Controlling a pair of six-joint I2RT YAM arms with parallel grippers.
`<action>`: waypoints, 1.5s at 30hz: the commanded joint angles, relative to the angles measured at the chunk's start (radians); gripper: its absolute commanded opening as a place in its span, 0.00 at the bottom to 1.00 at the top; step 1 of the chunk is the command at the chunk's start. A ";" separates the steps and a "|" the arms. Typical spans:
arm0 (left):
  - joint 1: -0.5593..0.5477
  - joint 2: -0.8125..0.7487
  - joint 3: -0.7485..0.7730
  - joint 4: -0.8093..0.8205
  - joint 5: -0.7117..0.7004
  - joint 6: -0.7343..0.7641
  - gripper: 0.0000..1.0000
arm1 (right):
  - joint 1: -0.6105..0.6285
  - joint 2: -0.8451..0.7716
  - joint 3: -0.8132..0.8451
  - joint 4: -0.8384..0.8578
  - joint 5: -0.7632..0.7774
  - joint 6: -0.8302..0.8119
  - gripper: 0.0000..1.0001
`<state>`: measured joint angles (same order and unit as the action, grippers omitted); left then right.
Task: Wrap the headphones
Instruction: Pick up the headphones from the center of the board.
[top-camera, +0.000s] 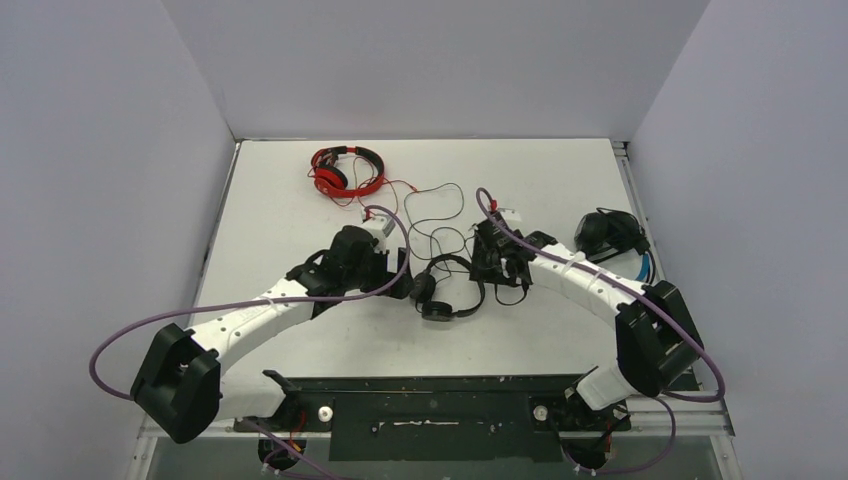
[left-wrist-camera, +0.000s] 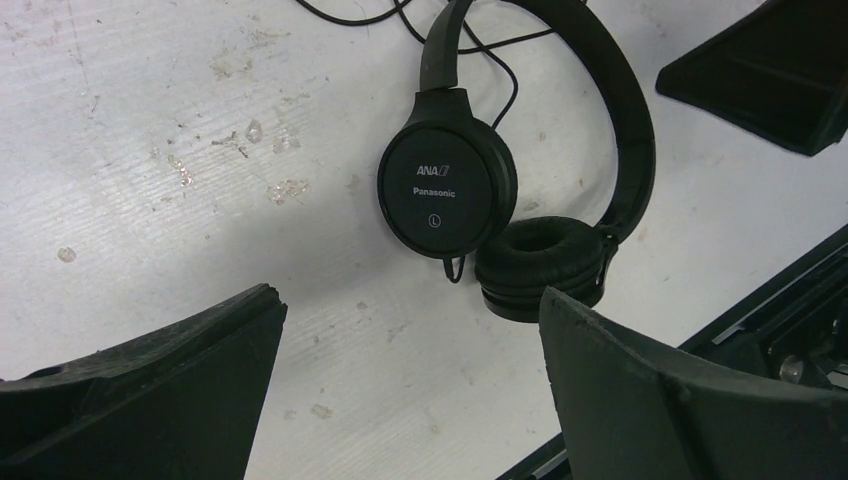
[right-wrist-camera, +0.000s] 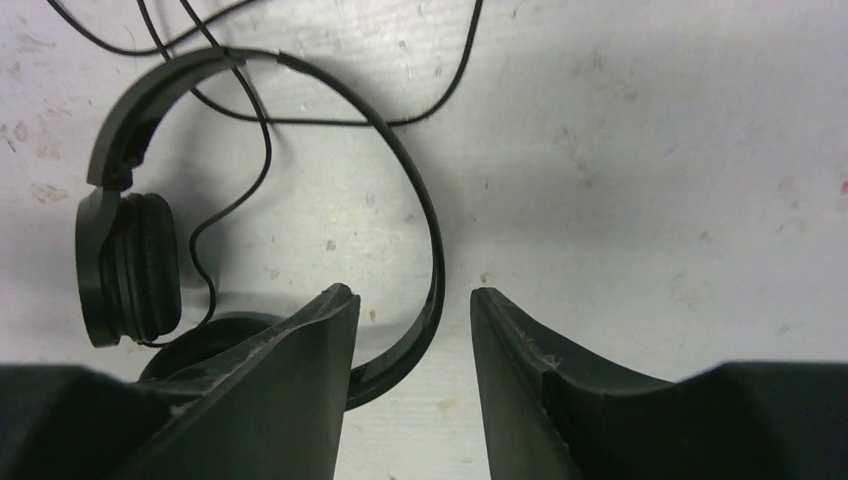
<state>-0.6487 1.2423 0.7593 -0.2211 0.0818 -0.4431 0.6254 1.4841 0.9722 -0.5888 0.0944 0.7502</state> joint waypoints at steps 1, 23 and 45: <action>-0.013 0.037 0.064 0.082 -0.018 0.070 0.97 | -0.051 0.043 0.069 0.034 -0.032 -0.182 0.47; -0.058 0.286 0.160 0.134 0.017 0.119 0.91 | -0.113 0.244 0.096 0.189 -0.181 -0.374 0.47; 0.011 0.358 0.128 0.236 0.192 0.023 0.52 | -0.115 0.185 0.037 0.232 -0.216 -0.343 0.06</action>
<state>-0.6785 1.6135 0.8974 -0.0986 0.1764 -0.3809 0.5163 1.7309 1.0214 -0.3824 -0.1280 0.4038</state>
